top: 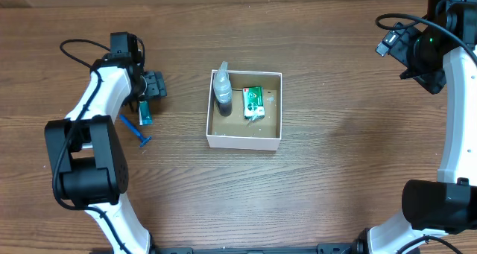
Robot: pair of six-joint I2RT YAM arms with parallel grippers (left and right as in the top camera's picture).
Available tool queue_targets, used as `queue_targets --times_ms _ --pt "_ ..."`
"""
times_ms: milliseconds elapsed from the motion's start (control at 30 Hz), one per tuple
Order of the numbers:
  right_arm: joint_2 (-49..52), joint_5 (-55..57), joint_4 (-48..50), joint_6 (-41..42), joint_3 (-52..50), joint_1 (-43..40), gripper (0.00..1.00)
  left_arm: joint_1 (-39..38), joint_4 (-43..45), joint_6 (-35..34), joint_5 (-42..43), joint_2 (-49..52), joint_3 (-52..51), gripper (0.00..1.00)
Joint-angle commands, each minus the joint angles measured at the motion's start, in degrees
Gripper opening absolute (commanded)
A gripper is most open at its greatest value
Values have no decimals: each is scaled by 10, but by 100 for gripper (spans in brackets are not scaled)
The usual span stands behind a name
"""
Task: Pack container
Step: 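Reach left gripper to the blue toothpaste tube and grasp it, then carry the toothpaste tube into the box and release it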
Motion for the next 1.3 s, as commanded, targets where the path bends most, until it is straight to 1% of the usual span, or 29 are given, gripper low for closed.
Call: queue_targets --times_ms 0,433,500,567,633,700,800,833,933,1033,1133,1267 --pt "-5 -1 2 -2 3 -1 100 -2 5 -6 -7 19 10 75" --pt "-5 -1 1 -2 3 -1 100 -2 4 -6 -8 58 10 75" --pt "-5 -1 2 -2 3 -1 100 -2 4 -6 -8 60 10 71" --pt "-5 -1 2 -2 3 -1 100 -2 5 -5 -9 61 10 61" --pt "-5 -1 2 -2 3 -1 100 -2 5 -5 -12 61 10 43" --pt "-5 -1 1 -2 3 -1 100 -1 4 -5 -12 61 10 33" --pt "-5 -1 1 -2 3 -1 100 0 -5 -6 -12 61 10 13" --pt "-5 -1 1 -2 3 -1 100 0 -8 -6 -12 61 10 11" --pt "-5 -1 2 -2 3 -1 100 0 -30 -5 -12 59 16 9" --pt "-5 -1 2 -2 3 -1 100 -1 -71 -2 -12 53 49 10" --pt "-5 -1 1 -2 3 -1 100 -2 -136 18 -12 49 118 12" --pt "-5 -1 1 -2 3 -1 100 -7 -236 21 -5 44 236 12"
